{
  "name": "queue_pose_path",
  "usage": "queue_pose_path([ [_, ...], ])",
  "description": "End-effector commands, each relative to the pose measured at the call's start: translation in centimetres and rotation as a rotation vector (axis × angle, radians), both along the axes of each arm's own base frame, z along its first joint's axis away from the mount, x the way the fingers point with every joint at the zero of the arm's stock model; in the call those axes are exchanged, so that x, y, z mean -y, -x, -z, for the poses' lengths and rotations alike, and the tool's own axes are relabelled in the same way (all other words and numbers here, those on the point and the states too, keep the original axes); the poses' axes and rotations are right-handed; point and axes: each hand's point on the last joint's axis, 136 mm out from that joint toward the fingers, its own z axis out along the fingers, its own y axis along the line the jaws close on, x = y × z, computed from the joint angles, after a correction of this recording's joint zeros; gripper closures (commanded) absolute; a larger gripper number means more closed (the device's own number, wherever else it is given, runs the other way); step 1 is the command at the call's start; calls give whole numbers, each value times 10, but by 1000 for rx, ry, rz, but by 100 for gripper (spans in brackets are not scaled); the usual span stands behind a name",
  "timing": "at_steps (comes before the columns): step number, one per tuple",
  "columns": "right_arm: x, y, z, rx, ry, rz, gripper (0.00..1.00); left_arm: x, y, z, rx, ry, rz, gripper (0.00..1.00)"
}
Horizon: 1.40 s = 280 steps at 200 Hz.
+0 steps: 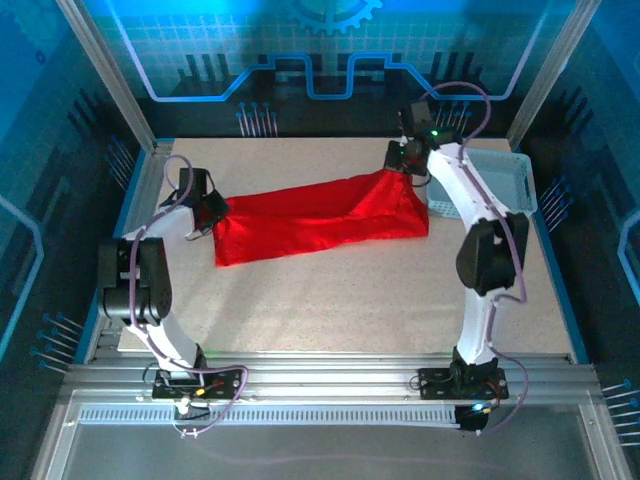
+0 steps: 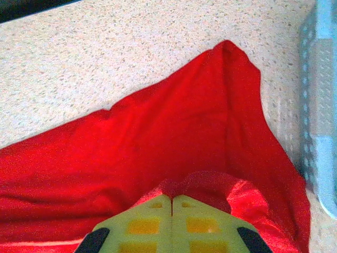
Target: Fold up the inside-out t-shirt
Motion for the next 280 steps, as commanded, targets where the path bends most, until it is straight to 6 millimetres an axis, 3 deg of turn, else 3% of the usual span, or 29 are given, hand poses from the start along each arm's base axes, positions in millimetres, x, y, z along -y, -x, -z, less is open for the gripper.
queue_pose_path([
  [1,0,-9,17,-52,85,-3,100,-14,-8,5,-19,14,-54,100],
  [47,-7,-26,62,-113,93,-3,100,-22,-8,23,-70,24,-80,100],
  [60,-9,-30,62,-107,89,-4,100,-23,-8,27,-79,32,-80,100],
  [63,-9,-31,75,-127,95,-7,100,-23,-7,28,-83,34,-81,100],
  [68,-9,-33,78,-130,97,-6,100,-24,-7,30,-91,33,-82,100],
  [81,-10,-36,85,-140,97,-10,93,-25,-5,34,-115,41,-83,95],
  [87,-9,-38,88,-148,102,-6,85,-27,-4,34,-124,43,-87,93],
  [108,-1,-39,80,-150,129,-2,55,-40,1,29,-148,24,-105,76],
  [124,2,-32,64,-124,159,-20,45,-56,7,13,-154,-32,-124,63],
  [141,0,-18,44,-93,164,-50,41,-65,13,-10,-131,-94,-126,49],
  [163,-12,11,39,-75,124,-108,40,-44,23,-27,-96,-84,-87,46],
  [182,-29,32,44,-70,48,-147,40,-10,28,-21,-105,-91,13,44],
  [201,-42,45,58,-86,12,-177,40,14,26,-10,-134,-123,98,43],
  [226,-54,50,82,-110,-13,-215,39,23,17,14,-182,-109,129,42],
  [255,-56,44,120,-166,-69,-207,40,12,4,29,-212,-128,114,44],
  [280,-38,44,155,-254,-47,-130,41,-14,4,36,-232,-113,28,48],
])
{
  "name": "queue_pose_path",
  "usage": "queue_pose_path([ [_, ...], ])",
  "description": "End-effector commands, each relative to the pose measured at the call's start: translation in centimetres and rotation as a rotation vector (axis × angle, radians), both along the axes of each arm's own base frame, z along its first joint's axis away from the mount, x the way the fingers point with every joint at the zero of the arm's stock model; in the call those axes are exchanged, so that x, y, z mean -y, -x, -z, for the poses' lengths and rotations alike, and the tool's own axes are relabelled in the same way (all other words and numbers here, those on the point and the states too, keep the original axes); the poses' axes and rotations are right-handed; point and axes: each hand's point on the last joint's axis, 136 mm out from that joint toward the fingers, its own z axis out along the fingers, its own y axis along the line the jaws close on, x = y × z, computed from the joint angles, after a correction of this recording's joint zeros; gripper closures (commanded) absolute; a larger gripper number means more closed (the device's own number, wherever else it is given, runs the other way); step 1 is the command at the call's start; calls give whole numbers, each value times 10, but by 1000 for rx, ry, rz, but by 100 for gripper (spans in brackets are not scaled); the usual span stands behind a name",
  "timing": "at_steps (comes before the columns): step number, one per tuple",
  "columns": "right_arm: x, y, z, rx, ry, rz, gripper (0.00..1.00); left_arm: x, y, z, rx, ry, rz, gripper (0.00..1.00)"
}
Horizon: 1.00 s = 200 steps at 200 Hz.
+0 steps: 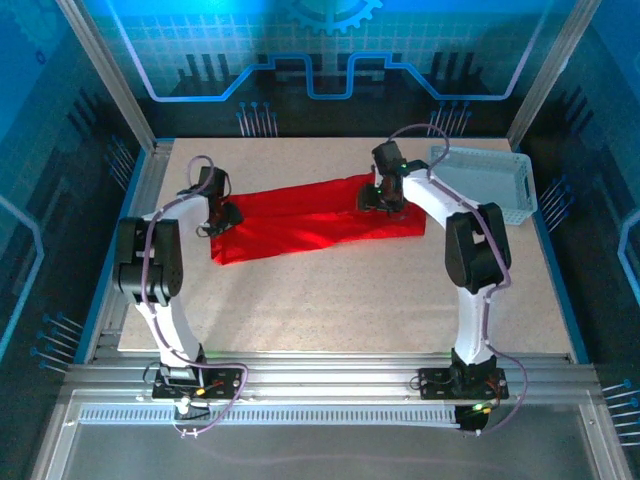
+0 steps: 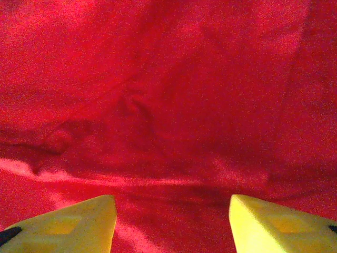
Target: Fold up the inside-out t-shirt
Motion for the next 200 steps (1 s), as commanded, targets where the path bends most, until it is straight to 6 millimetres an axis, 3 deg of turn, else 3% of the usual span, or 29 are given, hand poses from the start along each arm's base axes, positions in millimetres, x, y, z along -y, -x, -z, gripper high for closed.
queue_pose_path([
  [1,14,-4,33,-71,-8,74,41,-31,-7,-8,12,-26,-75,48],
  [40,51,3,55,-127,63,204,44,-84,18,-8,-2,-12,-275,58],
  [71,57,3,57,-131,74,218,46,-97,15,-22,33,-16,-289,59],
  [103,49,0,41,-92,55,187,46,-82,2,-45,101,1,-230,60],
  [142,42,-3,8,-20,52,143,46,-34,-12,-60,142,-3,-66,57],
  [170,41,-6,2,-7,58,125,45,-17,-25,-50,105,-11,-4,56],
  [200,45,-6,13,-25,75,134,45,-17,-37,-24,49,13,-13,56],
])
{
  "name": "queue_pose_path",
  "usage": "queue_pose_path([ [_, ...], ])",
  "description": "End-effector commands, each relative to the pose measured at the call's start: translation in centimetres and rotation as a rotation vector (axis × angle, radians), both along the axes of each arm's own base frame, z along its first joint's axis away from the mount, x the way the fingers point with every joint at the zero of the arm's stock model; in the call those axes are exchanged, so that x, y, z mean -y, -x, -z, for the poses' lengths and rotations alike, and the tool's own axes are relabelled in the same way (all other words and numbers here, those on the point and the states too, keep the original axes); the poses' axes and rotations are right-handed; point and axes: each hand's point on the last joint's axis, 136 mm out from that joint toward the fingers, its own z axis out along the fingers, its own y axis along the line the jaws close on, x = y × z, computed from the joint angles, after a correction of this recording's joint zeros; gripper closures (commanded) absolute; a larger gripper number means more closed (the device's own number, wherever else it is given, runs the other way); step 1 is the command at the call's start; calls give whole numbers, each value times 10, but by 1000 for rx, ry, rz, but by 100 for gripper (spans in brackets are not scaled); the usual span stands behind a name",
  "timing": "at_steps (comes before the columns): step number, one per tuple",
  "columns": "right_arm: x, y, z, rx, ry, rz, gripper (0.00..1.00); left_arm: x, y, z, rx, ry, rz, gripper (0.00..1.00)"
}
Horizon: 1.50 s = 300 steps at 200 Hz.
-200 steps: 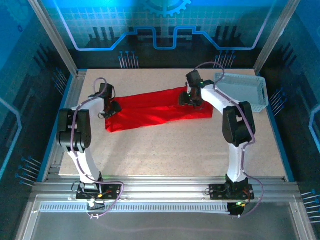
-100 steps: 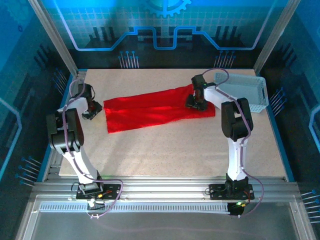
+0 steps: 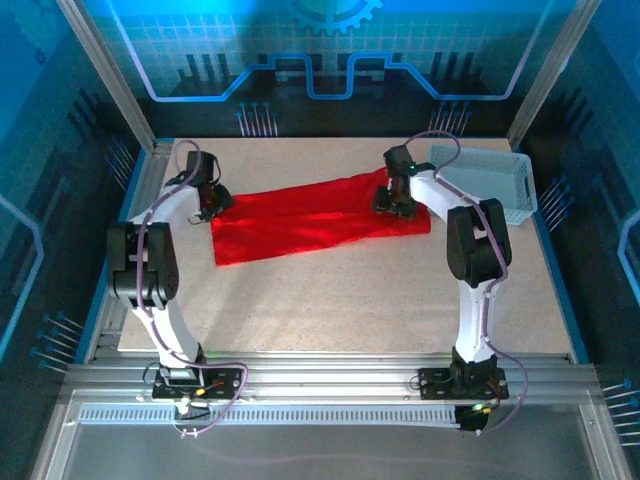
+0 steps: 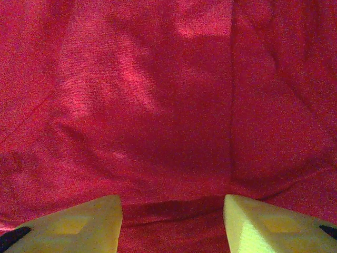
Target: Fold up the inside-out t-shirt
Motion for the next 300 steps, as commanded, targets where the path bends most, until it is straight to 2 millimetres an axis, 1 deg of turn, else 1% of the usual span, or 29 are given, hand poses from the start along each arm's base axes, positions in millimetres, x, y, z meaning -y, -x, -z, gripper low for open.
queue_pose_path([
  [1,4,1,-3,1,31,-7,45,-5,-4,27,-79,11,12,56],
  [16,13,3,9,-30,33,30,45,-9,-9,39,-95,33,-1,57],
  [28,22,5,19,-53,33,62,45,-15,-13,46,-99,47,-18,57],
  [43,32,7,29,-72,40,88,45,-29,-17,52,-118,55,-49,60],
  [53,36,7,31,-74,40,90,44,-38,-20,50,-118,52,-62,60],
  [67,36,7,25,-60,34,79,44,-45,-23,35,-100,51,-69,60],
  [81,32,6,11,-31,20,57,42,-49,-23,16,-74,28,-76,58],
  [96,24,5,-8,4,8,24,41,-48,-18,-5,-57,19,-84,54],
  [105,22,5,-17,25,14,13,39,-43,-14,-16,-48,5,-83,51],
  [115,21,6,-22,32,22,10,38,-36,-8,-28,-36,-7,-77,48],
  [124,23,9,-21,22,27,22,38,-22,-2,-33,-21,2,-66,46],
  [130,25,11,-18,8,30,32,37,-7,0,-33,-10,34,-49,45],
  [144,23,19,-8,-20,24,38,37,25,6,-24,-1,120,-10,45],
  [153,20,25,-1,-40,23,43,37,40,9,-15,-8,156,5,45],
  [167,15,35,7,-62,15,42,37,58,12,3,-23,216,19,44],
  [182,9,47,11,-77,11,42,37,67,13,23,-42,275,8,44],
  [200,5,59,15,-89,17,39,37,69,13,44,-73,293,1,44],
  [218,1,74,21,-112,20,43,37,61,19,57,-99,294,-31,44],
  [225,0,81,23,-122,23,49,37,55,23,62,-105,300,-54,43],
  [245,-6,104,25,-134,13,55,37,40,34,68,-110,309,-98,41],
  [263,-12,129,23,-137,15,50,37,32,46,70,-125,308,-106,35],
  [283,-22,160,21,-143,2,39,36,30,60,71,-140,309,-100,32],
  [300,-24,185,18,-153,23,25,36,31,71,69,-133,312,-100,31],
])
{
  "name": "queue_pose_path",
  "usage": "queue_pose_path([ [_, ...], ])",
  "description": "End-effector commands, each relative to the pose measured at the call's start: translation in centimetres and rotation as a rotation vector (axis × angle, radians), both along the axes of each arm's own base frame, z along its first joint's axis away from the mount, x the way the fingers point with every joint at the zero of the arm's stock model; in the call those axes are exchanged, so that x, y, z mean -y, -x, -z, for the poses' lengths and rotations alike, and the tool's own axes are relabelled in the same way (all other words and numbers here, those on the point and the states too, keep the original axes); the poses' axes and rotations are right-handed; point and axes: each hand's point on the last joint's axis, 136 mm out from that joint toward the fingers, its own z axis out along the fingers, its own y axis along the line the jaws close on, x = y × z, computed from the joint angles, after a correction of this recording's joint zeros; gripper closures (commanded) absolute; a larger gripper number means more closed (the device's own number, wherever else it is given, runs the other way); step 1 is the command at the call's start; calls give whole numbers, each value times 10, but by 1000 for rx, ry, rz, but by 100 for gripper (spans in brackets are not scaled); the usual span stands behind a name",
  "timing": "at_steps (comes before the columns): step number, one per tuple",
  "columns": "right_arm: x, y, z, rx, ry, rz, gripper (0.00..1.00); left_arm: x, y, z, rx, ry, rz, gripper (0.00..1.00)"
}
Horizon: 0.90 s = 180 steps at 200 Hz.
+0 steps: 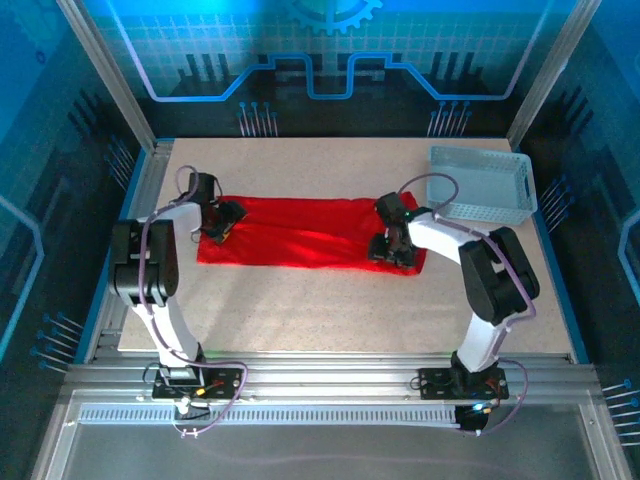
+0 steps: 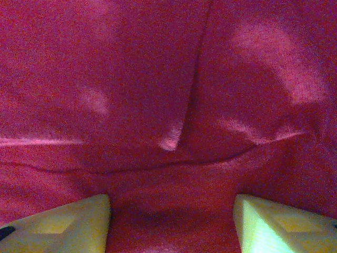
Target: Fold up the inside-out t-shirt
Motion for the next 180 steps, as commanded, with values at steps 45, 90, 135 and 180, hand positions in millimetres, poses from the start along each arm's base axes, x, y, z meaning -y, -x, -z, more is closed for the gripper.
queue_pose_path([
  [45,12,28,-54,111,27,-10,25,-6,48,8,-77,-41,18,27],
  [90,49,-19,-59,129,103,5,13,-10,44,-6,-44,-72,21,22],
  [135,56,-47,-27,68,117,-12,8,-9,43,-5,-48,-67,29,20],
  [180,54,-54,4,-13,108,-18,2,-9,44,-4,-49,-68,29,19],
])
